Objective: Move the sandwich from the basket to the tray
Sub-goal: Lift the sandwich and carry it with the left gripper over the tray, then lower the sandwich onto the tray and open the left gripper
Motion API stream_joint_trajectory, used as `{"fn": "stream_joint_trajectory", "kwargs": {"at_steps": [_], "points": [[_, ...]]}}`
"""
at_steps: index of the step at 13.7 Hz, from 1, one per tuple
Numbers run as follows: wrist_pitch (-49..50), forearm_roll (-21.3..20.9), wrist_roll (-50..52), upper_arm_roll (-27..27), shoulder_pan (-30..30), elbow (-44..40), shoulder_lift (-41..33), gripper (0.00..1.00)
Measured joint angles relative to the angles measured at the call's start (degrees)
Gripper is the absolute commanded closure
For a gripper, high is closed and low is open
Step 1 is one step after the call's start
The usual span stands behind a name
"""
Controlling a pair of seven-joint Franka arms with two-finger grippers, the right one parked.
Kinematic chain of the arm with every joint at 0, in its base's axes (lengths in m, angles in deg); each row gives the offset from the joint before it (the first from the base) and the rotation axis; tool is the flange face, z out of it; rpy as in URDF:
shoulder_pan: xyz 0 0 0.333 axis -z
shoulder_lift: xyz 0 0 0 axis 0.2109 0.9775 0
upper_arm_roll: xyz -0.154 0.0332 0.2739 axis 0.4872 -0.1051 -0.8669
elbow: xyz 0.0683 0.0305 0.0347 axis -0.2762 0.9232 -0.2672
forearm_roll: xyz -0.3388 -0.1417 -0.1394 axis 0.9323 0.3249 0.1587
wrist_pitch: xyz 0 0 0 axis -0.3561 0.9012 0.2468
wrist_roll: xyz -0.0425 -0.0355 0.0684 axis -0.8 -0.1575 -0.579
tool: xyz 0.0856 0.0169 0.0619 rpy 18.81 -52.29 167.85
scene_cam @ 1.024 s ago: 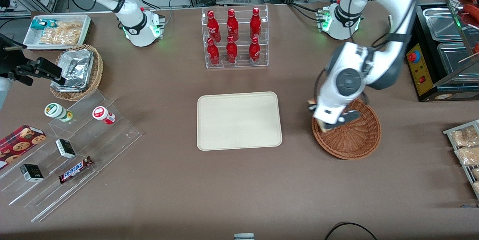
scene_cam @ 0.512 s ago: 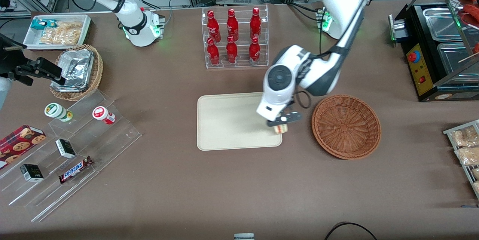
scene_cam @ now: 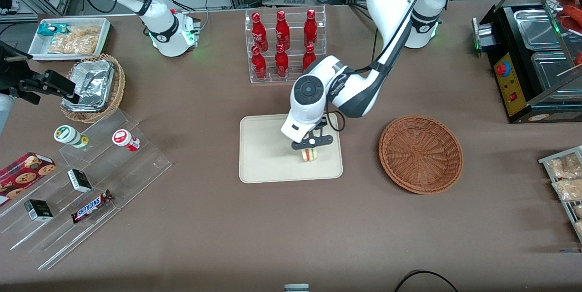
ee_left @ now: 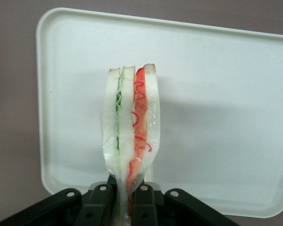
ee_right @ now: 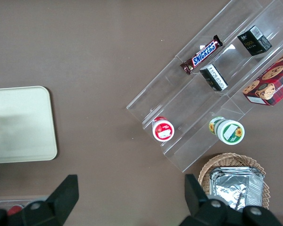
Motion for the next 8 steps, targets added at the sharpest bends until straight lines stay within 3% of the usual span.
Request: {"fn": "stream_joint_trajectory", "kwargs": {"at_steps": [8], "points": [[-9.15,0.00,-0.13,0.87,0.73,-2.51,6.06,0.97]]}}
